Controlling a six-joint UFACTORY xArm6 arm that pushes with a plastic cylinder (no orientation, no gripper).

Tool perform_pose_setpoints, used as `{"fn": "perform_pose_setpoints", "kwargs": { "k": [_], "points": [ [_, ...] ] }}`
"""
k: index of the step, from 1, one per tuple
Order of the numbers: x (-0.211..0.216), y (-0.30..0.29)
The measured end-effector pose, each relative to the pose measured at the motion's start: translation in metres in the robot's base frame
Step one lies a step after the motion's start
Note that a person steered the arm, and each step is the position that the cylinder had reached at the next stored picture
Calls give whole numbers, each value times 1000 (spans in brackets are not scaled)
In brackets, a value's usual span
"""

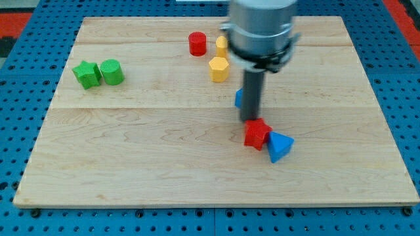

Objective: Place the red block diagonal to the blue cube

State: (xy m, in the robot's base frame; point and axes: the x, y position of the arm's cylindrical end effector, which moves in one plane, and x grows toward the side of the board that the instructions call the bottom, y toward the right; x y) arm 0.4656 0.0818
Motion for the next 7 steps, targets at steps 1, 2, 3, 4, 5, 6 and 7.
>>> {"fn": "perform_pose_setpoints", "kwargs": {
  "k": [1,2,3,4,5,6,7],
  "points": [
    [21,-54],
    [50,-83],
    [45,5],
    [21,72],
    [50,50],
    [47,89],
    [46,128]
  ]
}}
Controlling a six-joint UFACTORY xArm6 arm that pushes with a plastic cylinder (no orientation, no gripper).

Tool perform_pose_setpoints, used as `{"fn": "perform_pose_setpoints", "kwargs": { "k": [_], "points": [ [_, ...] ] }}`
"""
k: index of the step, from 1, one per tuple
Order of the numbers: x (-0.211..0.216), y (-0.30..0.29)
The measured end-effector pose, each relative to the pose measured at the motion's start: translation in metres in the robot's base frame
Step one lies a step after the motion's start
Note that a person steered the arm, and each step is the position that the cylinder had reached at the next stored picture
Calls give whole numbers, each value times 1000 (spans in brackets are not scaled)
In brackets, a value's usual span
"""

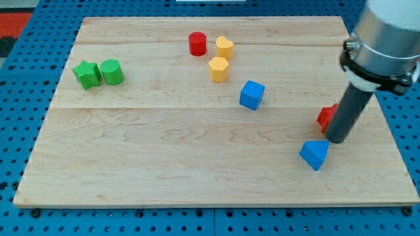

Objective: Place the red block diagonal to the blue cube

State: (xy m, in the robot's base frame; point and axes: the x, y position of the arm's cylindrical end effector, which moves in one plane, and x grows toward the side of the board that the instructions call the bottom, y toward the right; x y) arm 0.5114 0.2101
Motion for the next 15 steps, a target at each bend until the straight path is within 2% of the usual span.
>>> {"fn": "perform_pose_setpoints", "kwargs": {
  "k": [1,2,3,4,5,6,7,8,9,10,11,12,13,14,15],
  "points": [
    [-22,21],
    [-84,-20],
    [-115,-33],
    [-226,-22],
    [-272,-135],
    [-265,-233],
    [-247,-241],
    [-233,-209],
    [-259,-299],
    [-220,-297],
    [-208,-189],
    [-206,-119],
    [-200,-124],
    [-200,-175],
    [-177,-187]
  ]
}}
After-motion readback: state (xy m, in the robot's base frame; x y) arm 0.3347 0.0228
